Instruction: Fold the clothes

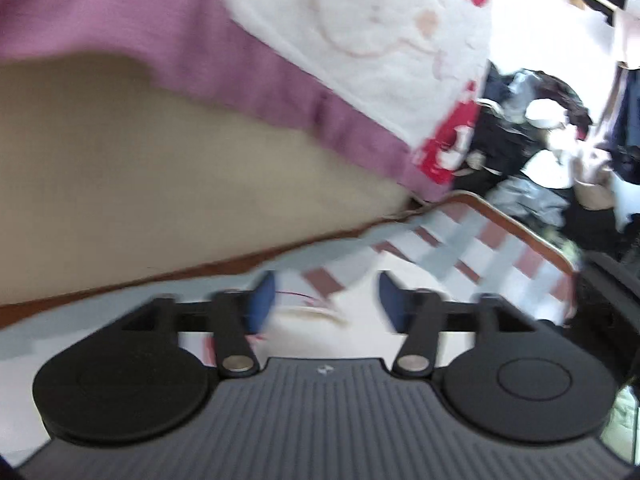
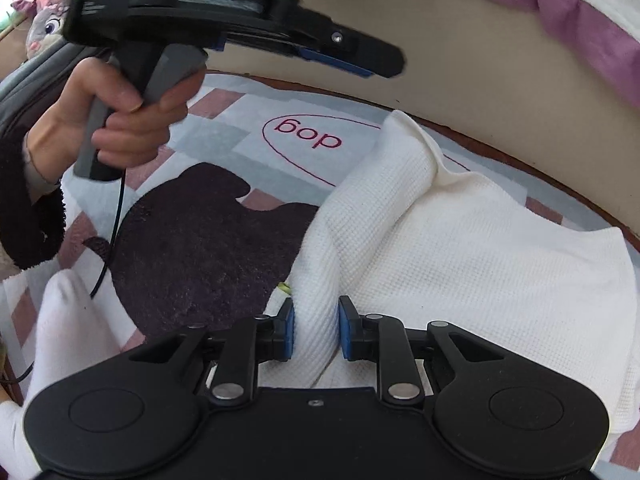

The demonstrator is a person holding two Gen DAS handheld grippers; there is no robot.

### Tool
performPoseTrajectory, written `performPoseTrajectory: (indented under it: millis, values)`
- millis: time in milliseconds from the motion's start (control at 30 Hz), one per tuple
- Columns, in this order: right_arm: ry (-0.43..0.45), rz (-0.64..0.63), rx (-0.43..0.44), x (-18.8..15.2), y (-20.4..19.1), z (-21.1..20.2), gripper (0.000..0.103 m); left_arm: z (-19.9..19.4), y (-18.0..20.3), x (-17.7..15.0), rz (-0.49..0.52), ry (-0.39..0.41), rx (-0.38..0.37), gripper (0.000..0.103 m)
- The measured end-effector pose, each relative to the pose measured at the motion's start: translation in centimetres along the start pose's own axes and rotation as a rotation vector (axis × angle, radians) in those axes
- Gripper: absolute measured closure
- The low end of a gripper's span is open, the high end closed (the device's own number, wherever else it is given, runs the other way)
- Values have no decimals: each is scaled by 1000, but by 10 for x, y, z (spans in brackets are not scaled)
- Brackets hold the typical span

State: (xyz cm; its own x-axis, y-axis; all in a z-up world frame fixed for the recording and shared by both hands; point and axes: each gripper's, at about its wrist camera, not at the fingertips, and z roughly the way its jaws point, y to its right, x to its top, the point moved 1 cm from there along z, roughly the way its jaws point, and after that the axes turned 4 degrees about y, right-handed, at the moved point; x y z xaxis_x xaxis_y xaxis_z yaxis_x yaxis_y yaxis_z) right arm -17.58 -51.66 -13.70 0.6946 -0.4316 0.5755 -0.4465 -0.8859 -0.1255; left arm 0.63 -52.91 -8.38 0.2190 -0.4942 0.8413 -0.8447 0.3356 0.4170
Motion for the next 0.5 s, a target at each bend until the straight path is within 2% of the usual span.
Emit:
performPoseTrajectory:
  millis: [33, 67, 133, 200, 233, 267, 333, 367, 433, 467, 500]
  values:
    - [-2, 1, -1, 0, 0, 1, 77, 10, 6, -3, 43, -35, 31, 32]
    - [-4, 3, -4, 0, -1, 2, 76, 22, 12, -6, 88, -82, 73, 15]
    - [-4, 1, -11, 0, -2, 1, 76, 45, 24, -13, 179, -175, 156, 0]
    - [-3, -9, -26, 0, -6, 1, 76, 70, 32, -23, 297, -289, 270, 4]
    - [-3, -15, -35, 0, -8, 1, 76, 76, 31, -27, 301, -288, 300, 12]
    - [-3, -21, -43, 0, -10, 1, 76, 76, 23, -26, 222, -275, 300, 38]
    - [-2, -19, -50, -1, -12, 1, 76, 74, 2, -19, 9, -247, 304, 72]
    - [-3, -1, -43, -1, -10, 0, 75, 70, -6, -14, -45, -213, 378, 85]
    - [-1, 47, -28, -3, -4, -1, 74, 60, -17, -5, -69, -134, 594, 86]
    - [8, 89, -21, -5, 0, -3, 73, 49, -20, -2, -99, -108, 606, 88]
    - [19, 127, -15, -8, 3, -6, 70, 38, -22, 0, -149, -89, 572, 87]
